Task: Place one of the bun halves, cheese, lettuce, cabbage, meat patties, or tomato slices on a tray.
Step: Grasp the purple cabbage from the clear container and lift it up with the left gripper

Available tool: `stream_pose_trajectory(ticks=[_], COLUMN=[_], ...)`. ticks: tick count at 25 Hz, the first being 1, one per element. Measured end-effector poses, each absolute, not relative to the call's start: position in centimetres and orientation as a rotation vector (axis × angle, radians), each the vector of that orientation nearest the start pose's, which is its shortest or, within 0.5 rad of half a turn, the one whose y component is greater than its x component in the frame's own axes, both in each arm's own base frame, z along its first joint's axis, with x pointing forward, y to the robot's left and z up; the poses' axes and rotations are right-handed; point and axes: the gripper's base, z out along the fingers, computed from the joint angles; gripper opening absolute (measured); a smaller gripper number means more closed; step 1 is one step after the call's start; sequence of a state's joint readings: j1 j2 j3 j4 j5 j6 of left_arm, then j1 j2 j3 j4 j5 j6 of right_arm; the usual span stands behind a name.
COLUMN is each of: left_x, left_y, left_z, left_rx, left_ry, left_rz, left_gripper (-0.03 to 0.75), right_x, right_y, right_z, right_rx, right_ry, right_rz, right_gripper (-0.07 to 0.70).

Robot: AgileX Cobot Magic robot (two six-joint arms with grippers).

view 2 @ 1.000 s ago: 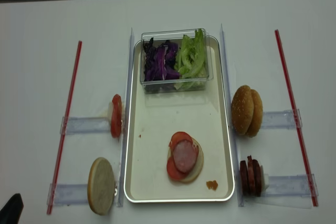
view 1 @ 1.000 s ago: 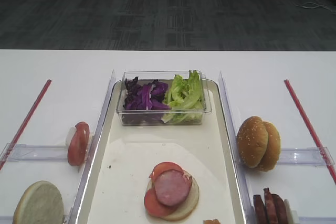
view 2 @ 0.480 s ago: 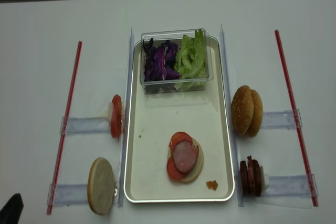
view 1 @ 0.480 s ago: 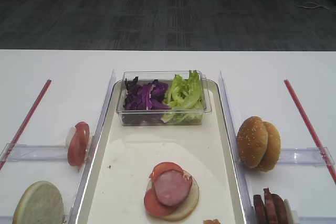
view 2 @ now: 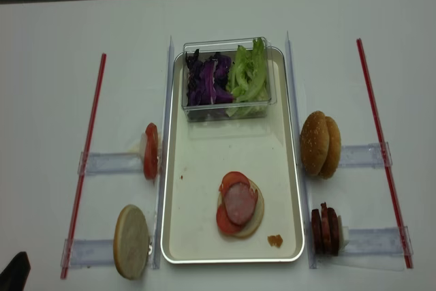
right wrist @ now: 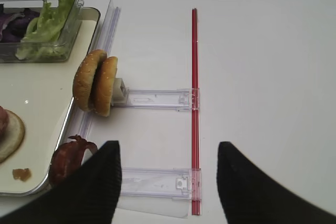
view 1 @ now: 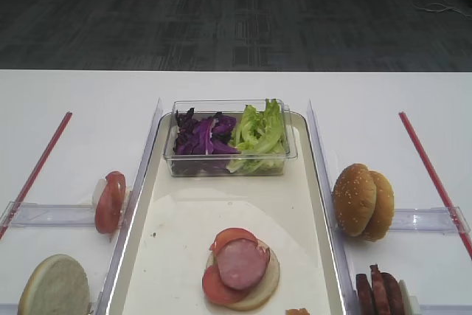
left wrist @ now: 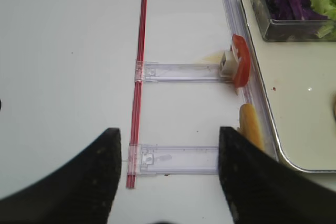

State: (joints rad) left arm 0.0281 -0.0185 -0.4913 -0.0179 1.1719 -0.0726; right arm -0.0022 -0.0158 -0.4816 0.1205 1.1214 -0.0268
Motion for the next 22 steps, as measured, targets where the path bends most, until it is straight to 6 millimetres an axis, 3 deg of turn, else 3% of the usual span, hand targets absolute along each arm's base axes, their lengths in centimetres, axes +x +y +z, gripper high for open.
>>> stream_pose_trajectory(ticks=[22], left_x=[-1.17], left_y=[-0.18], left_z=[26.60], left_rx=[-0.104], left_ry=[2.143], left_rz=[-0.047], left_gripper=[0.420], right_x=[-0.82], right_y=[1.02], right_z=[26.78], right_rx=[-0.034], right_ry=[2.103], right_rz=[0.134], right_gripper=[0.417])
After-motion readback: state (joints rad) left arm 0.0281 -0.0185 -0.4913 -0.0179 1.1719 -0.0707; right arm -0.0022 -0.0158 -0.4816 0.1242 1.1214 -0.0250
